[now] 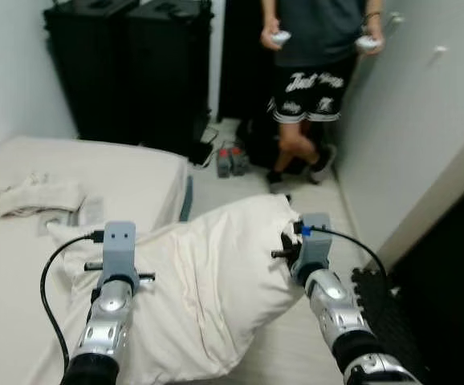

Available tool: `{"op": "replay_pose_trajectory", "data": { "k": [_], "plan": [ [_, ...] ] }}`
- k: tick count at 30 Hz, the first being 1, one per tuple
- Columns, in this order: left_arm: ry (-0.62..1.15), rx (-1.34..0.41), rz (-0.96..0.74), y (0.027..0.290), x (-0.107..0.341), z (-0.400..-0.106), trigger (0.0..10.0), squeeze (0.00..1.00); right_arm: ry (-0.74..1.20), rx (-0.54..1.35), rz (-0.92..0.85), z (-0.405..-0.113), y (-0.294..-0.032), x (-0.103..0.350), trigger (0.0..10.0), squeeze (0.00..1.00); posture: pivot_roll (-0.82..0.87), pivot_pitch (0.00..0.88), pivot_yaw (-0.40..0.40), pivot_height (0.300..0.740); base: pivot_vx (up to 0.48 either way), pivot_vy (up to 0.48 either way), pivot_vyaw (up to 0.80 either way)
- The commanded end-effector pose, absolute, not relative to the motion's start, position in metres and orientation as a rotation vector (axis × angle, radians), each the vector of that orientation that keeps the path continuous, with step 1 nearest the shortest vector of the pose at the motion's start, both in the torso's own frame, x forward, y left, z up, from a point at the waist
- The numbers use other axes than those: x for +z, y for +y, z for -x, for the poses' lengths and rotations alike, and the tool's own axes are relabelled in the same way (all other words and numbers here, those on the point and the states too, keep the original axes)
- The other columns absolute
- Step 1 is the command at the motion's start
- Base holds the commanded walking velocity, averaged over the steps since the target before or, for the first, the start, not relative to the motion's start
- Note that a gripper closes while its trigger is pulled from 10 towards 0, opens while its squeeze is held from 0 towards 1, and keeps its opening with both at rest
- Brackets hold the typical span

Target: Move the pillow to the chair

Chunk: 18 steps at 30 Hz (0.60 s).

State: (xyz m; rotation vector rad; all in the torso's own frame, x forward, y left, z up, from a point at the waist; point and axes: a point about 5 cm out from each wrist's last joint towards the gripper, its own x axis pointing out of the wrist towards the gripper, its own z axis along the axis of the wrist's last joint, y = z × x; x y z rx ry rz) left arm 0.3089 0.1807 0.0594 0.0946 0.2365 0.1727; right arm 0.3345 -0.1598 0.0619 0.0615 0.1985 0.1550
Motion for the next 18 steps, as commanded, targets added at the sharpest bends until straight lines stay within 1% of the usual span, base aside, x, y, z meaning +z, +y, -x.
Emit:
{"op": "replay_pose_trajectory", "data": {
  "k": [1, 10, 13, 18],
  "plan": [
    [0.213, 0.160, -0.096, 0.1783, 0.0646, -0.3112, 10.0, 0.00, 0.170, 0.165, -0.074, -0.3379, -0.1563, 0.0688, 10.0, 0.00, -0.02, 0.065, -0.033, 0.740, 0.000, 0.000, -0.80],
    [0.204, 0.158, -0.088, 0.1774, 0.0647, -0.3094, 10.0, 0.00, 0.177, 0.154, -0.086, -0.3370, -0.1584, 0.0673, 10.0, 0.00, -0.02, 0.071, -0.035, 0.740, 0.000, 0.000, -0.80],
    [0.230, 0.131, -0.085, 0.1729, 0.0591, -0.3073, 10.0, 0.00, 0.182, 0.154, -0.084, -0.3362, -0.1570, 0.0657, 10.0, 0.00, -0.02, 0.070, -0.033, 0.740, 0.000, 0.000, -0.80],
    [0.235, 0.129, -0.090, 0.1734, 0.0576, -0.3075, 10.0, 0.00, 0.187, 0.151, -0.079, -0.3344, -0.1571, 0.0635, 10.0, 0.00, -0.03, 0.070, -0.030, 0.740, 0.000, 0.000, -0.80]
  ]
}}
